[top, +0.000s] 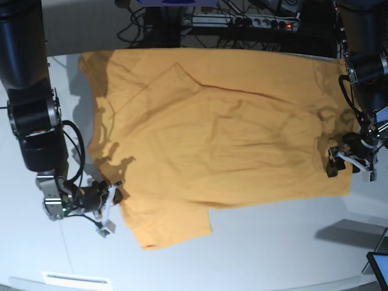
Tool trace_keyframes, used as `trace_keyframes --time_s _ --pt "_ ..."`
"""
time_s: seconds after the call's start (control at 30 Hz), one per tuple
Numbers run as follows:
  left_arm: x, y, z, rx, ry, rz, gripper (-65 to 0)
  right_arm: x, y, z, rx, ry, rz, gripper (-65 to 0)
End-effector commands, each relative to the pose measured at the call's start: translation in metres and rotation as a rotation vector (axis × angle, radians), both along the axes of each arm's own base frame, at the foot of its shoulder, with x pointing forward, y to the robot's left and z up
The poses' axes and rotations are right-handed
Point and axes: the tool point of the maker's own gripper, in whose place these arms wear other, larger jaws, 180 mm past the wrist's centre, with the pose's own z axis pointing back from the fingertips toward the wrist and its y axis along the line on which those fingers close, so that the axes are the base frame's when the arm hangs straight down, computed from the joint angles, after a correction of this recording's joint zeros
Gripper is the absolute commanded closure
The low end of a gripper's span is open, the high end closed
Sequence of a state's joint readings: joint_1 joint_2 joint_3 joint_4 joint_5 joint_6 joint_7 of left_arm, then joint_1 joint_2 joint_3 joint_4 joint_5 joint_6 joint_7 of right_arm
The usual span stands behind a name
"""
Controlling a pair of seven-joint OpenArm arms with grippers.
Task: Fold the T-shirt properly
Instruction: 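Hold both side edges with the grippers, adjusting the left gripper's grasp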
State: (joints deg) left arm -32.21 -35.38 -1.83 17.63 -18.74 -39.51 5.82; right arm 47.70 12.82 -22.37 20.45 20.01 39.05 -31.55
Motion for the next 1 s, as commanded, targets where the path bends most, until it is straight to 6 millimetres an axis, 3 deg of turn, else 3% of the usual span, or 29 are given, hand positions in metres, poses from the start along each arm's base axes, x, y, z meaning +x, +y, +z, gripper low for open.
trace_keyframes --time_s 0.0,0.23,0.53,0.97 --pt "0.01 0.008 0.02 0.012 -0.047 0.001 -54.9 0.007 -0.013 0.009 -0.039 -0.01 0.0 -0.3" --pt "0.011 0.017 0.029 0.019 -0.07 0.017 -54.8 0.007 -0.014 0.009 -0.04 -0.01 -0.002 -0.3" --pt "0.003 0.06 0.044 0.126 -0.088 0.132 -54.8 0.007 -0.01 0.008 -0.036 -0.009 0.003 -0.3" --pt "0.008 0.04 0.032 0.098 -0.082 0.102 -54.8 0.004 -0.014 0.006 -0.047 0.004 0.002 -0.3"
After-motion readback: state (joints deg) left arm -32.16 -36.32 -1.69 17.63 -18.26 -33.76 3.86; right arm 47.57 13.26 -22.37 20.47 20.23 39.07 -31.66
